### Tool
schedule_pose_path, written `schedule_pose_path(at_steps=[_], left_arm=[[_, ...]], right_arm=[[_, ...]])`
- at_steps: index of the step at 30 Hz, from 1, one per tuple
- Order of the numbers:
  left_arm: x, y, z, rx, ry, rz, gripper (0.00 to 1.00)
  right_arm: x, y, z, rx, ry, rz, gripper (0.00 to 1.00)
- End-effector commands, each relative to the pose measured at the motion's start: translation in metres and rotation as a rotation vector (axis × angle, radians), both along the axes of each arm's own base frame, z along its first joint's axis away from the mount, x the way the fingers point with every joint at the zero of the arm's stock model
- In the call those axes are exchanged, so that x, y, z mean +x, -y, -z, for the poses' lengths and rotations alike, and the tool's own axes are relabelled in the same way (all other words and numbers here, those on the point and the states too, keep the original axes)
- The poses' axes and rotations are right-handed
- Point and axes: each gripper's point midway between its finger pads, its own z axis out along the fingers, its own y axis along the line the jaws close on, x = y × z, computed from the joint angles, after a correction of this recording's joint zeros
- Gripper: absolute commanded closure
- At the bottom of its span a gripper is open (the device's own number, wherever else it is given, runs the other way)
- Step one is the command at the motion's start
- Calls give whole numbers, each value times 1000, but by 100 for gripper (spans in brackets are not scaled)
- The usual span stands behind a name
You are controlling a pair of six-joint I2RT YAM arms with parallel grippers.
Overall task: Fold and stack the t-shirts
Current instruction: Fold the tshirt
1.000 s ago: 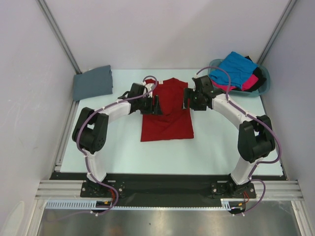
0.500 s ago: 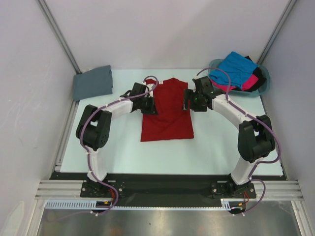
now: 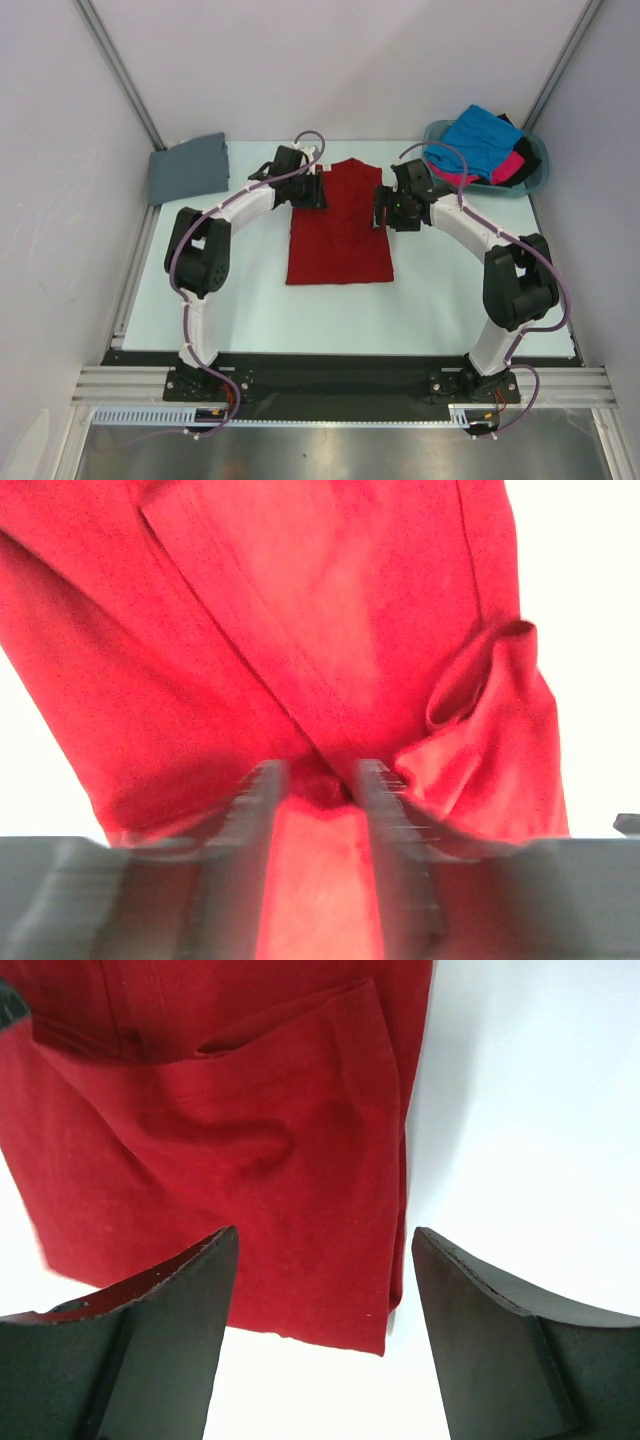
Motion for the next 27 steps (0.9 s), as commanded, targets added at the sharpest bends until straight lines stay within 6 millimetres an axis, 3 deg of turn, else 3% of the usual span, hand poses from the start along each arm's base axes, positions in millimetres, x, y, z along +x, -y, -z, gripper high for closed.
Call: schedule_pose_path(at_steps=[1, 3, 5, 6, 8, 9, 14, 16, 17, 19, 25, 27], left_arm=[[15, -6, -6, 35, 18, -22, 50], [12, -13, -2, 57, 10, -50, 23], [2, -21, 6, 78, -1, -71, 22], [2, -28, -3, 94, 23, -98, 18], [-8, -39, 2, 128, 5, -124, 12], [-11, -44, -9, 134, 26, -139, 10], [-33, -66, -7, 183, 29, -191, 8], [-35, -70, -16, 168, 64, -217, 7], [-44, -73, -7, 171, 45, -220, 6], [-47, -74, -12, 156, 66, -232, 6], [-58, -77, -2, 151, 52, -230, 5], [-59, -77, 3, 157, 41, -224, 5]], right_arm=[[1, -3, -9, 15, 28, -7, 25], [0, -2, -9, 13, 27, -5, 25], [0, -2, -9, 8, 35, -7, 25], [0, 0, -8, 5, 33, -6, 24], [1, 0, -6, -7, 34, -13, 24], [2, 0, -3, -13, 30, -15, 25], [9, 3, 11, -45, 23, -29, 32], [12, 6, 18, -63, 18, -27, 34], [13, 8, 21, -69, 16, -28, 34], [17, 12, 27, -95, 11, -26, 34], [26, 16, 37, -133, 4, -33, 37], [31, 16, 40, -138, 1, -36, 44]])
